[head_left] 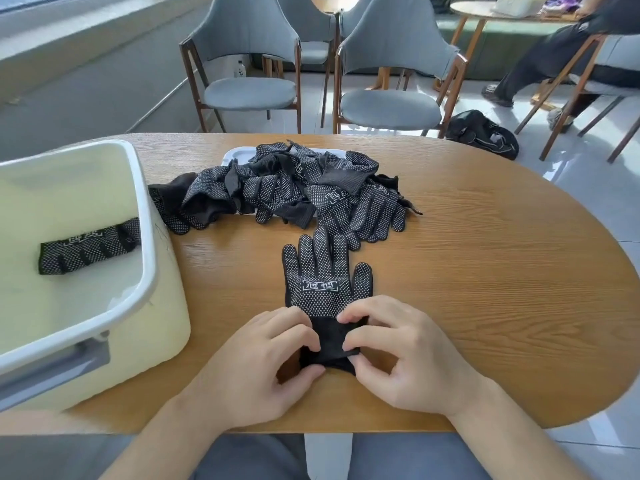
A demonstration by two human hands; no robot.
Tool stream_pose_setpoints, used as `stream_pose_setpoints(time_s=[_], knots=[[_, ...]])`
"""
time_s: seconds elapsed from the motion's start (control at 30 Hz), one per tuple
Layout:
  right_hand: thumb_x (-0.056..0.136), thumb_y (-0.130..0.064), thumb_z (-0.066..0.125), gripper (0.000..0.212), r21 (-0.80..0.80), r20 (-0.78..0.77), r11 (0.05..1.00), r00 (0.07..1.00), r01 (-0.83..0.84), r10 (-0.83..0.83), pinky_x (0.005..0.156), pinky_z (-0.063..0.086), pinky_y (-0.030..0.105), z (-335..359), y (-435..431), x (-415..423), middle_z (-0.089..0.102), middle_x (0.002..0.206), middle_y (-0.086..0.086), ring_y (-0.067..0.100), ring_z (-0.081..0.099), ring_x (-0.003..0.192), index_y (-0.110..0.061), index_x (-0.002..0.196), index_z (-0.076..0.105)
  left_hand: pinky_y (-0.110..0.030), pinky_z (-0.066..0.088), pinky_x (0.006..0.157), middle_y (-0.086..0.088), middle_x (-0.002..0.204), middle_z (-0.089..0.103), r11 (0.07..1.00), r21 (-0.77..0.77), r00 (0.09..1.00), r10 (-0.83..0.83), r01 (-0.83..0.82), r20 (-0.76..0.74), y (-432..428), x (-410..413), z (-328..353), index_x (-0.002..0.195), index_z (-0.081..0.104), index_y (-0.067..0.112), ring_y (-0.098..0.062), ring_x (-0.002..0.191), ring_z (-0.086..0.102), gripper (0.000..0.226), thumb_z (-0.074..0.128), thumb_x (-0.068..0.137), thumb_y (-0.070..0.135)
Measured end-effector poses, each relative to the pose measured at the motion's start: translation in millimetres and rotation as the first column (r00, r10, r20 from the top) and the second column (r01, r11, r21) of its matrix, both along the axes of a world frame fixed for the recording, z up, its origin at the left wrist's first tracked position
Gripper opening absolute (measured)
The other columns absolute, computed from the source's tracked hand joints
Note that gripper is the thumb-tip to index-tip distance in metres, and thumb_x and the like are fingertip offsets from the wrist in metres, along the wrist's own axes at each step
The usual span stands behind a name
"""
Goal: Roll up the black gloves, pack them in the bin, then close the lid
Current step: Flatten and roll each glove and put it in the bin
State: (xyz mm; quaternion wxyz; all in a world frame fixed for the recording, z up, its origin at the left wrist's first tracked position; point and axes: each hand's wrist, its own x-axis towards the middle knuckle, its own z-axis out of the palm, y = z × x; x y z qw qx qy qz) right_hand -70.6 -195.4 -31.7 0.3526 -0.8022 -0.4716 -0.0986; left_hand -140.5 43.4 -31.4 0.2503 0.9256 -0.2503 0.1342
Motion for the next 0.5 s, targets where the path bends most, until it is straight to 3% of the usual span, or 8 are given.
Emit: stream_pose_setpoints(time_s=[0.13, 0.27, 0.33, 0.4, 0.5], knots=[[0.079, -0.015, 0.075, 0.009, -0.061, 0.006, 0.998, 1.000, -0.026, 0.026, 0.087, 0.048, 0.034, 1.9, 0.2, 0.8, 0.065, 0.116, -0.005, 0.016, 0.060, 0.108, -0.017, 0.087, 0.072, -0.030, 0.046, 0.077, 0.012, 0.101, 0.054, 1.000, 0.016, 1.000, 0.010, -0.011, 0.006, -0.9, 1.3, 0.0, 0.093, 0.062, 0.022, -0.009, 0.087, 0.055, 0.014, 0.072, 0.090, 0.032], [0.077, -0.039, 0.080, 0.037, -0.171, -0.003, 0.985, 1.000, -0.025, 0.025, 0.097, 0.044, 0.034, 2.6, -0.3, -0.1, 0.059, 0.122, -0.010, 0.014, 0.055, 0.116, -0.021, 0.107, 0.070, -0.018, 0.042, 0.078, 0.011, 0.099, 0.055, 0.999, -0.017, 0.999, 0.035, -0.035, 0.005, -1.9, 3.3, -1.5, 0.089, 0.060, 0.019, 0.001, 0.084, 0.047, 0.014, 0.073, 0.088, 0.026], [0.079, -0.034, 0.080, 0.035, -0.139, 0.024, 0.990, 1.000, 0.007, -0.004, 0.095, 0.047, 0.034, -1.4, 1.2, 0.9, 0.062, 0.120, -0.009, 0.014, 0.058, 0.115, -0.020, 0.110, 0.071, -0.013, 0.039, 0.078, 0.011, 0.099, 0.056, 0.998, -0.045, 0.999, 0.037, -0.037, 0.007, -2.7, 5.0, -1.1, 0.087, 0.060, 0.016, 0.005, 0.083, 0.043, 0.014, 0.071, 0.088, 0.025], [0.082, -0.021, 0.077, 0.024, -0.071, 0.066, 0.997, 0.997, 0.032, -0.027, 0.091, 0.051, 0.036, -4.0, 3.8, 4.6, 0.067, 0.115, -0.007, 0.014, 0.062, 0.110, -0.017, 0.106, 0.073, -0.017, 0.043, 0.078, 0.011, 0.100, 0.059, 0.993, -0.111, 0.999, 0.051, -0.051, 0.001, -3.7, 7.5, 1.6, 0.086, 0.059, 0.014, -0.002, 0.084, 0.049, 0.016, 0.069, 0.089, 0.026], [0.093, -0.017, 0.070, 0.013, 0.077, -0.028, 0.994, 0.997, 0.071, -0.069, 0.087, 0.052, 0.029, 3.8, 7.4, 14.3, 0.069, 0.105, -0.008, 0.009, 0.063, 0.100, -0.015, 0.106, 0.073, -0.022, 0.042, 0.087, 0.016, 0.106, 0.063, 0.947, -0.293, 0.991, 0.112, -0.130, -0.076, -4.7, 12.6, 13.5, 0.091, 0.061, 0.020, -0.009, 0.101, 0.055, 0.023, 0.069, 0.090, 0.041]])
